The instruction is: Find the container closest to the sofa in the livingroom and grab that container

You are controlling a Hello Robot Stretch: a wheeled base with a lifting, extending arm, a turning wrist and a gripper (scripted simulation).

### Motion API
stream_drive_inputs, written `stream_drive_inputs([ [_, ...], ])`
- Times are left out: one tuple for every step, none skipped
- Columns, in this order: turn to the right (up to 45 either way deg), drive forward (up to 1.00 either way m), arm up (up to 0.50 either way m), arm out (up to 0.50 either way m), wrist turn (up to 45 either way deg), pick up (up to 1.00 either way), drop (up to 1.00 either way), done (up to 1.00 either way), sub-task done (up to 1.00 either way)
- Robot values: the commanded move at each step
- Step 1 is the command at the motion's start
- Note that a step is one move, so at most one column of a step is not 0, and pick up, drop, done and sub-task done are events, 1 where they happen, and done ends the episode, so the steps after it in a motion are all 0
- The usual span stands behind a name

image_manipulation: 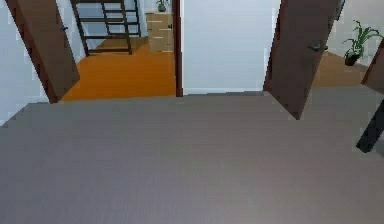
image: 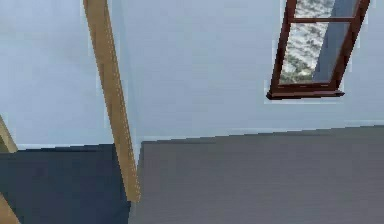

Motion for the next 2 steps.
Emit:
stream_drive_inputs([
  [0.0, 0.25, 0.0, 0.0, 0.0, 0.0, 0.0, 0.0, 0.0],
  [-39.0, 0.0, 0.0, 0.0, 0.0, 0.0, 0.0, 0.0, 0.0],
])
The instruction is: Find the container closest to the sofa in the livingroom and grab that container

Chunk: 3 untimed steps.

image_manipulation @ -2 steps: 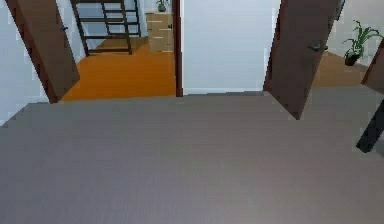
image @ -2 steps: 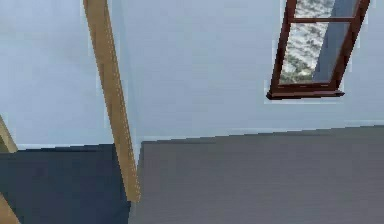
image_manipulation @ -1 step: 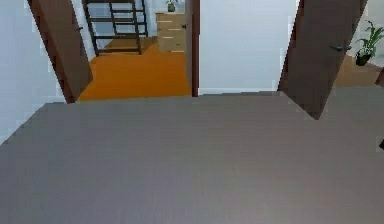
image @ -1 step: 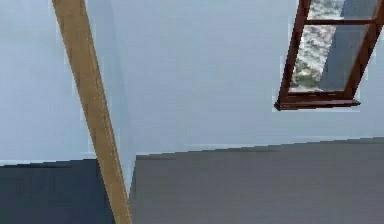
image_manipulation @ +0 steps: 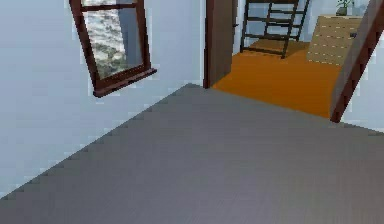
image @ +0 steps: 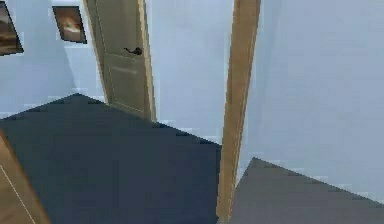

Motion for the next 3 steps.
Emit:
stream_drive_inputs([
  [0.0, 0.6, 0.0, 0.0, 0.0, 0.0, 0.0, 0.0, 0.0],
  [-45.0, 0.0, 0.0, 0.0, 0.0, 0.0, 0.0, 0.0, 0.0],
  [-12.0, 0.0, 0.0, 0.0, 0.0, 0.0, 0.0, 0.0, 0.0],
])
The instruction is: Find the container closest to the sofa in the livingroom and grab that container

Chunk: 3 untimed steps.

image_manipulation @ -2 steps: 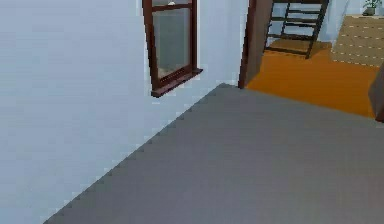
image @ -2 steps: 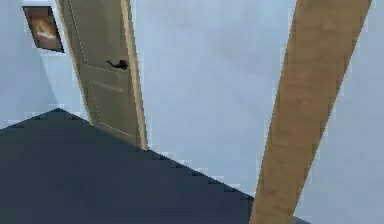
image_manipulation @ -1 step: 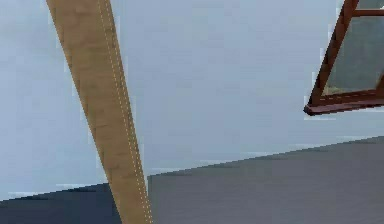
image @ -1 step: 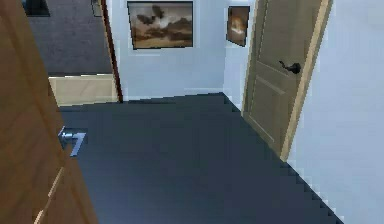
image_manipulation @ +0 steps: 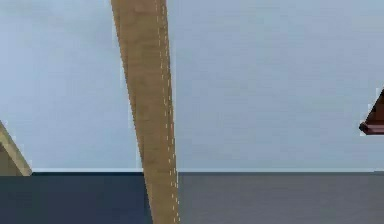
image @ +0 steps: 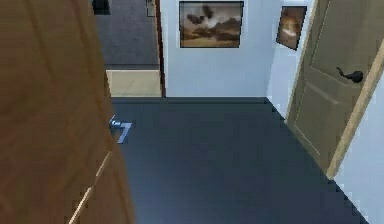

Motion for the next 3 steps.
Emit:
stream_drive_inputs([
  [0.0, 1.0, 0.0, 0.0, 0.0, 0.0, 0.0, 0.0, 0.0],
  [-27.0, 0.0, 0.0, 0.0, 0.0, 0.0, 0.0, 0.0, 0.0],
  [0.0, 1.0, 0.0, 0.0, 0.0, 0.0, 0.0, 0.0, 0.0],
])
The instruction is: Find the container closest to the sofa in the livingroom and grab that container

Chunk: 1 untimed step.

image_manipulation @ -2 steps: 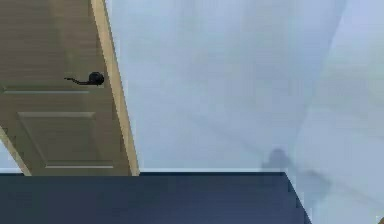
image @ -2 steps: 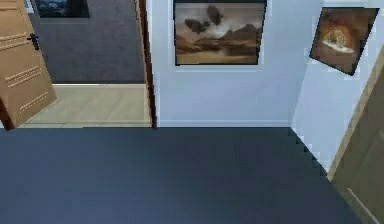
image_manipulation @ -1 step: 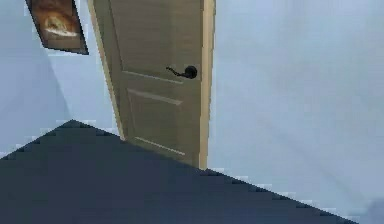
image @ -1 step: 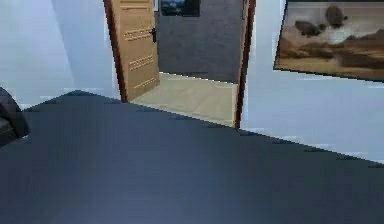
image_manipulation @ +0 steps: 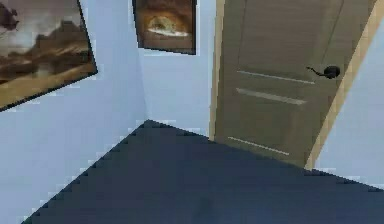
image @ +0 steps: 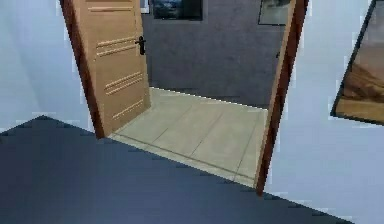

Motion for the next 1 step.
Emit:
stream_drive_inputs([
  [0.0, 1.0, 0.0, 0.0, 0.0, 0.0, 0.0, 0.0, 0.0],
])
